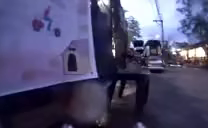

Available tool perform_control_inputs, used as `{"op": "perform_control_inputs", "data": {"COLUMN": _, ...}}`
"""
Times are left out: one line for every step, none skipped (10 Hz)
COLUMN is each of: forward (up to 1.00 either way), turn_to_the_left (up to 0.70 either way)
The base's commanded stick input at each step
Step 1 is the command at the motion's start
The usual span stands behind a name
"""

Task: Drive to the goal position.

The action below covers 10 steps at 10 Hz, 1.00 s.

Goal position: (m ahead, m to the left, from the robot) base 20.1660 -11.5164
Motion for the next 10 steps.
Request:
{"op": "perform_control_inputs", "data": {"forward": 0.0, "turn_to_the_left": -0.7}}
{"op": "perform_control_inputs", "data": {"forward": 0.0, "turn_to_the_left": -0.7}}
{"op": "perform_control_inputs", "data": {"forward": 0.0, "turn_to_the_left": -0.7}}
{"op": "perform_control_inputs", "data": {"forward": 0.0, "turn_to_the_left": -0.7}}
{"op": "perform_control_inputs", "data": {"forward": 0.0, "turn_to_the_left": -0.7}}
{"op": "perform_control_inputs", "data": {"forward": 0.0, "turn_to_the_left": -0.7}}
{"op": "perform_control_inputs", "data": {"forward": 0.0, "turn_to_the_left": -0.7}}
{"op": "perform_control_inputs", "data": {"forward": 0.0, "turn_to_the_left": -0.7}}
{"op": "perform_control_inputs", "data": {"forward": 0.0, "turn_to_the_left": -0.7}}
{"op": "perform_control_inputs", "data": {"forward": 0.0, "turn_to_the_left": -0.7}}
